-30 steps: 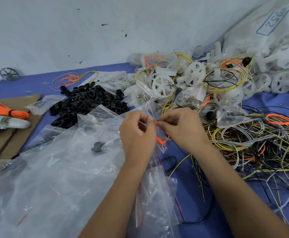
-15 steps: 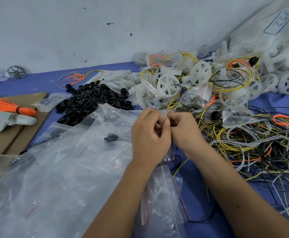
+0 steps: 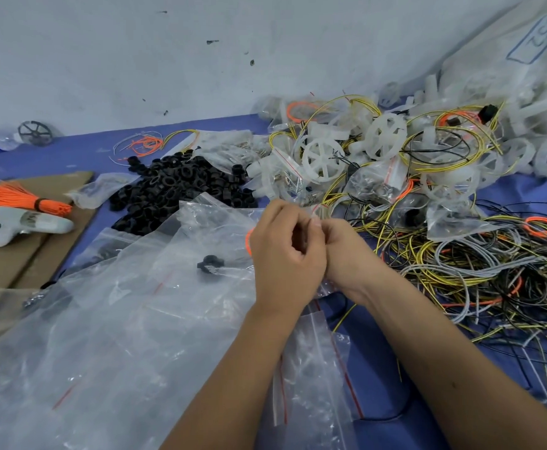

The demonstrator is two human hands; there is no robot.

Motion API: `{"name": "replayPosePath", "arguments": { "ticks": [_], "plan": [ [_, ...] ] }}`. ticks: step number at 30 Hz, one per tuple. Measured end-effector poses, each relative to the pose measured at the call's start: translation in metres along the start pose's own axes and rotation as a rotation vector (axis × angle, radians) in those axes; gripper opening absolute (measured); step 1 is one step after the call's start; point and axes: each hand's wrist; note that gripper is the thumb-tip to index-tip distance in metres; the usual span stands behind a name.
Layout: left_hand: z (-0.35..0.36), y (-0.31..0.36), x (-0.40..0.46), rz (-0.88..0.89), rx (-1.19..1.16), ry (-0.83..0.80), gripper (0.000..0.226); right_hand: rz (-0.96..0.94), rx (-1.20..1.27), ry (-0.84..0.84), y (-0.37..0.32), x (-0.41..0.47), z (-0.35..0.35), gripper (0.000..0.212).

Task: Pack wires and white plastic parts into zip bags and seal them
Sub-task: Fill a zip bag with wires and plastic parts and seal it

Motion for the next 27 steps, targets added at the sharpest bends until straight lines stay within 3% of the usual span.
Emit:
{"name": "replayPosePath", "arguments": {
  "ticks": [3,6,9,13,16,21,27],
  "plan": [
    [0.001,-0.007,0.002,-0.07,0.023,0.001,0.024,-0.026,-0.132,0.08,0.001,0.002,-0.002,0.036],
    [0.003,-0.017,0.003,-0.212,0.038,-0.098,0.026,-0.144,-0.496,0.346,0.006,0.007,-0.012,0.016],
    [0.006,-0.024,0.001,-0.368,0.059,-0.217,0.028,-0.168,-0.641,0.529,0.006,0.007,-0.026,0.009],
    [0.005,-0.025,0.002,-0.427,0.125,-0.215,0.027,-0.095,-0.802,0.658,0.005,0.005,-0.044,0.011],
    [0.0,-0.026,0.005,-0.471,0.151,-0.175,0.025,-0.072,-0.913,0.629,0.003,0.003,-0.047,0.015],
    [-0.007,-0.029,0.008,-0.531,0.126,-0.131,0.025,0.105,-1.254,0.339,0.007,0.006,-0.037,0.041],
    [-0.004,-0.029,0.006,-0.51,0.148,-0.156,0.026,0.119,-1.228,0.389,0.009,0.007,-0.036,0.034]
  ]
}}
Point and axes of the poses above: each hand's wrist, its own x-axis towards the middle knuckle, its own z-axis out of the palm, y = z × x, and after that the axes turned 5 degrees about -y, right-handed
